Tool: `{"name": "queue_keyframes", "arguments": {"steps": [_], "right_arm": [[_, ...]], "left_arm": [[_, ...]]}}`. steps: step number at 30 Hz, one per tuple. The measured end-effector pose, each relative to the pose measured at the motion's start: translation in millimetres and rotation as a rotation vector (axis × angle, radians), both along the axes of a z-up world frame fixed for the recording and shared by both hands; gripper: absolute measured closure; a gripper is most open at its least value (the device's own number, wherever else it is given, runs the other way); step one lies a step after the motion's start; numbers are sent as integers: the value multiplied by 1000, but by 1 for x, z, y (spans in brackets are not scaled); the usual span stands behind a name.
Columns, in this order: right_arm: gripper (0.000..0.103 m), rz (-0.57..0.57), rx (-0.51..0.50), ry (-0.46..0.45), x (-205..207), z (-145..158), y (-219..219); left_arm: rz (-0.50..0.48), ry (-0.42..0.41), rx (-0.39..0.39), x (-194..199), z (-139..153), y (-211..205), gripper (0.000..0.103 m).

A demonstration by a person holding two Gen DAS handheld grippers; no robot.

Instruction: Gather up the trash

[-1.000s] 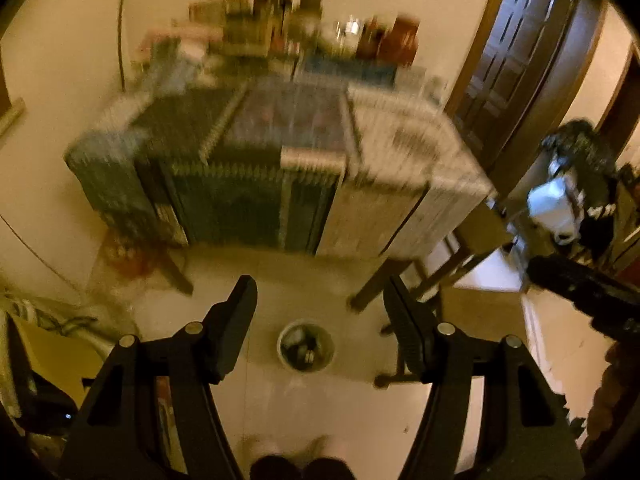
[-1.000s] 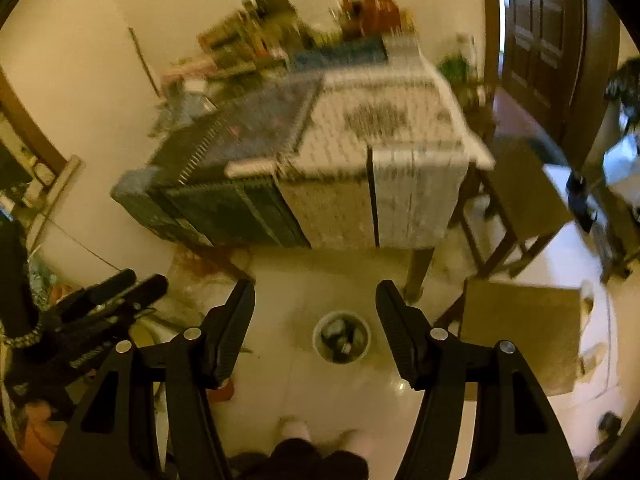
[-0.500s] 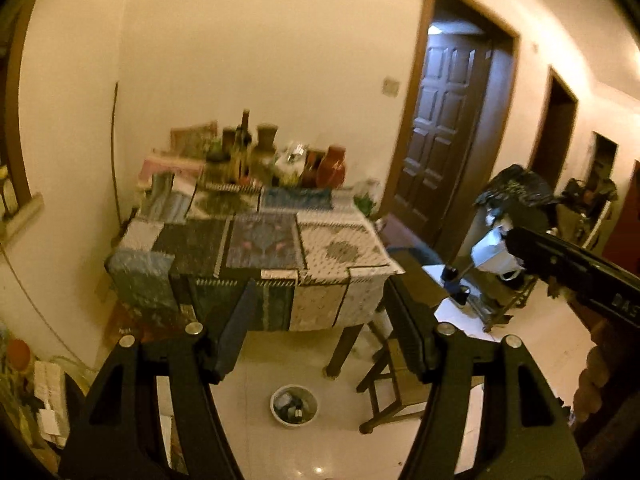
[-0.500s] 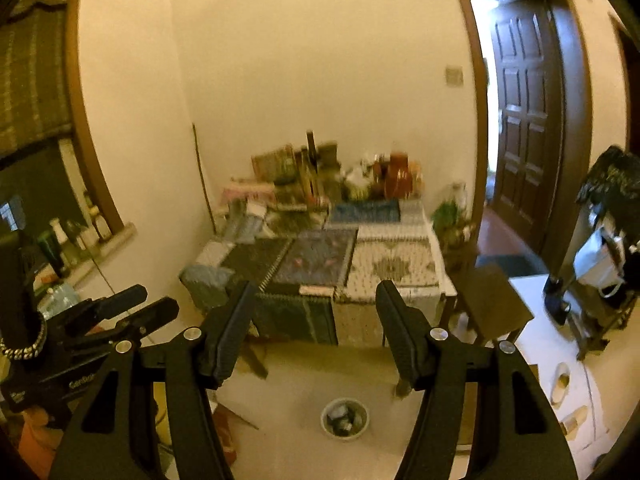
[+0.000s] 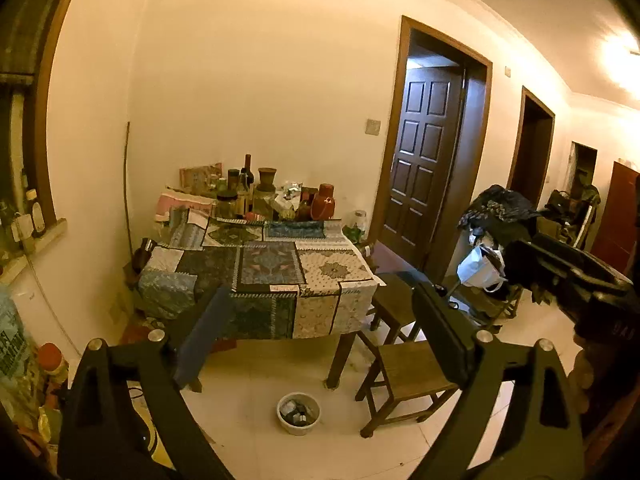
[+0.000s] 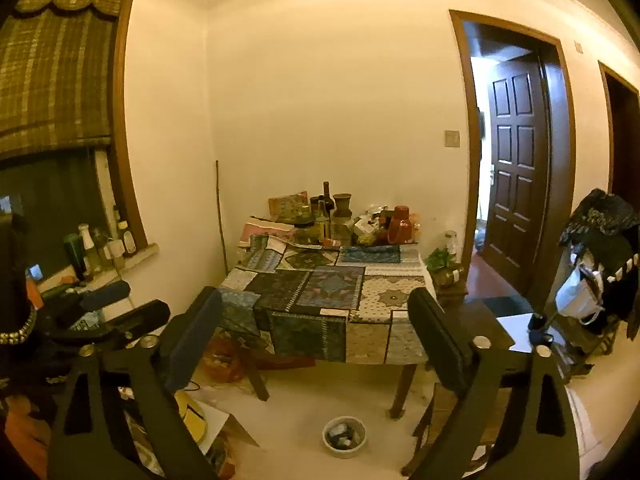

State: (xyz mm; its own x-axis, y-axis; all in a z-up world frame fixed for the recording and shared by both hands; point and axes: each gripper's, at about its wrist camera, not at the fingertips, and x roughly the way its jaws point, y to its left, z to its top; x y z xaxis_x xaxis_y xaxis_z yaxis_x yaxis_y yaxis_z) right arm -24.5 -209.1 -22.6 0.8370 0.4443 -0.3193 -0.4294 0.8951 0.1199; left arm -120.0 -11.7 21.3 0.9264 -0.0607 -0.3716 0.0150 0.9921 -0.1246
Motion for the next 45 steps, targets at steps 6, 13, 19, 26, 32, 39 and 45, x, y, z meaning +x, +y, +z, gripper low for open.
{"name": "queue_keyframes", "arguments": {"steps": [6, 13, 19, 26, 32, 39, 45], "right_arm": [[8, -4, -7, 9, -13, 0, 5], [8, -14, -25, 13, -30, -3, 2], [8, -19, -26, 23, -31, -3, 0], [8, -19, -29, 27, -30, -1, 3], [8, -19, -32, 31, -29, -2, 4], [8, -18, -28, 37, -28, -1, 1], [8, -22, -25, 45, -25, -3, 1]], "left_arm": [[0, -14, 7, -14, 3, 4, 10], [2, -17, 9, -20, 2, 3, 9], [3, -20, 17, -22, 2, 4, 9], [15, -29, 17, -17, -1, 11, 4], [15, -26, 18, -13, -2, 12, 3], [10, -25, 3, -9, -5, 14, 2], [3, -26, 2, -5, -5, 13, 1]]}}
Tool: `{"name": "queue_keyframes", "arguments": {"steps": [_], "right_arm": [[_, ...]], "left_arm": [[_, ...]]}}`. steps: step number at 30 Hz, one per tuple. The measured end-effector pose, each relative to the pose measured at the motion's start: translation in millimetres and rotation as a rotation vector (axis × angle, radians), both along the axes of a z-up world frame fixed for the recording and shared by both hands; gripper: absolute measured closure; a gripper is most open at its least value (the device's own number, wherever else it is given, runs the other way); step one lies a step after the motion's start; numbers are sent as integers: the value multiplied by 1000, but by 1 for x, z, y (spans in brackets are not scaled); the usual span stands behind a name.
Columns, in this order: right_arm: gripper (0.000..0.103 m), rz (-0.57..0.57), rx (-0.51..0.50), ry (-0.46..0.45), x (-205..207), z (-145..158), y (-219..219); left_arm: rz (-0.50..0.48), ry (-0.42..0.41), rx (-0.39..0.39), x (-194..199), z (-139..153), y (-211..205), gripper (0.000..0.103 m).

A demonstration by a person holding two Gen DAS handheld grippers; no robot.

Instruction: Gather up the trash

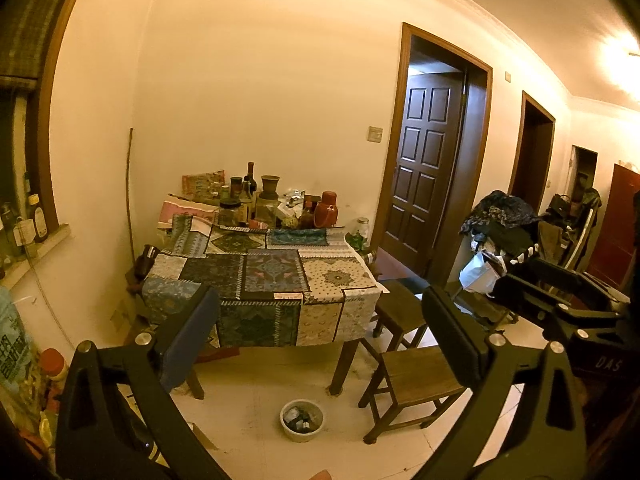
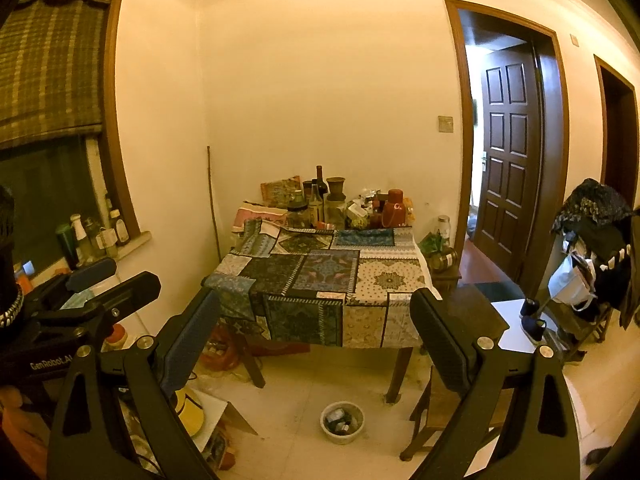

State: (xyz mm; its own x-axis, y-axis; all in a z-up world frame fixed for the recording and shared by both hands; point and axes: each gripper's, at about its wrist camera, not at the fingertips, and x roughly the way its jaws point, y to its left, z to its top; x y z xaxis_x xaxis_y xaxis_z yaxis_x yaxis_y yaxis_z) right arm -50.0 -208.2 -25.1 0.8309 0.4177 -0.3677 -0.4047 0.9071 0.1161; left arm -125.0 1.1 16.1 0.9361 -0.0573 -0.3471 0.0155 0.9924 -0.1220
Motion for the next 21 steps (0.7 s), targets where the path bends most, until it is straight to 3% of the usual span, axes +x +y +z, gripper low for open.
{"name": "queue_keyframes", "arguments": {"steps": [21], "right_arm": [[8, -2, 7, 32, 22, 0, 2]], "left_arm": [[-12, 29, 13, 20, -5, -2, 1]]}}
